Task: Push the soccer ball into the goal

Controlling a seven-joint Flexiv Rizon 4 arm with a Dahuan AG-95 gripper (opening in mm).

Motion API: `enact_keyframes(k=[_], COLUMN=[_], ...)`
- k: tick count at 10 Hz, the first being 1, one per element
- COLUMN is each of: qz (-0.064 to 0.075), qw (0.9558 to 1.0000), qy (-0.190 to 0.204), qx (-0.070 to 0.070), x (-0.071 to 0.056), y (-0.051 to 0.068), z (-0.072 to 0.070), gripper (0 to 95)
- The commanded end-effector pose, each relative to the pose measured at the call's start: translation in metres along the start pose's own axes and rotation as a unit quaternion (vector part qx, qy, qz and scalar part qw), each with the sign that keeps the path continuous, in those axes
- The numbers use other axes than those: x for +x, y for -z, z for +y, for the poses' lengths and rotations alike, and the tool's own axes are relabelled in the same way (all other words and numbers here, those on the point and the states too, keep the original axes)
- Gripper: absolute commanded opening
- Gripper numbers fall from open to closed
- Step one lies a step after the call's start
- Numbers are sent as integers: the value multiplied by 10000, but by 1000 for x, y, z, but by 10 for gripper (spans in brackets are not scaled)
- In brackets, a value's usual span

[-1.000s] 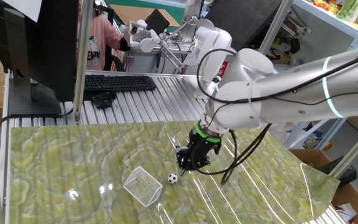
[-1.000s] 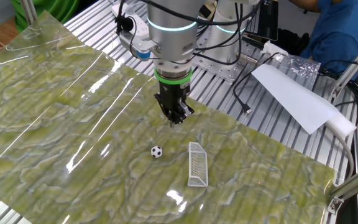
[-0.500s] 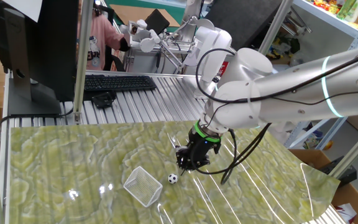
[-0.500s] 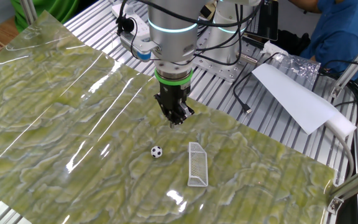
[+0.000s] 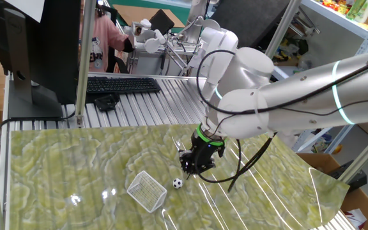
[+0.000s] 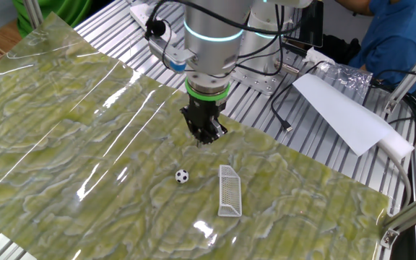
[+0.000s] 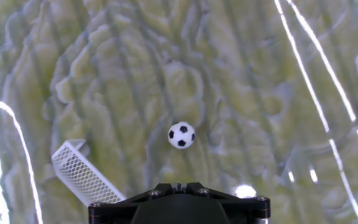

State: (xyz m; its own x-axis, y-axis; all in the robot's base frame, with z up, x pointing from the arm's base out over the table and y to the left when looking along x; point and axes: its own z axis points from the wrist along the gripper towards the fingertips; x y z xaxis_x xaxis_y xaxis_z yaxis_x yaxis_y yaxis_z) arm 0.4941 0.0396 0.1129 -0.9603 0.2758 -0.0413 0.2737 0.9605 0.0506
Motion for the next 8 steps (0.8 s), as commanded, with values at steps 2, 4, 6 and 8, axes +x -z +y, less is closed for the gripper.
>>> enact_keyframes(k=[2,4,6,8], qz=[-18,-10,-8,-76], qw=[9997,9996,9990,9993], qy=[246,299,439,361], qx=[-19,-14,-23,-21], x=[-12,-16,-21,-23], y=[9,12,4,-9], z=[-25,-37,-53,-55], gripper=[0,0,0,0])
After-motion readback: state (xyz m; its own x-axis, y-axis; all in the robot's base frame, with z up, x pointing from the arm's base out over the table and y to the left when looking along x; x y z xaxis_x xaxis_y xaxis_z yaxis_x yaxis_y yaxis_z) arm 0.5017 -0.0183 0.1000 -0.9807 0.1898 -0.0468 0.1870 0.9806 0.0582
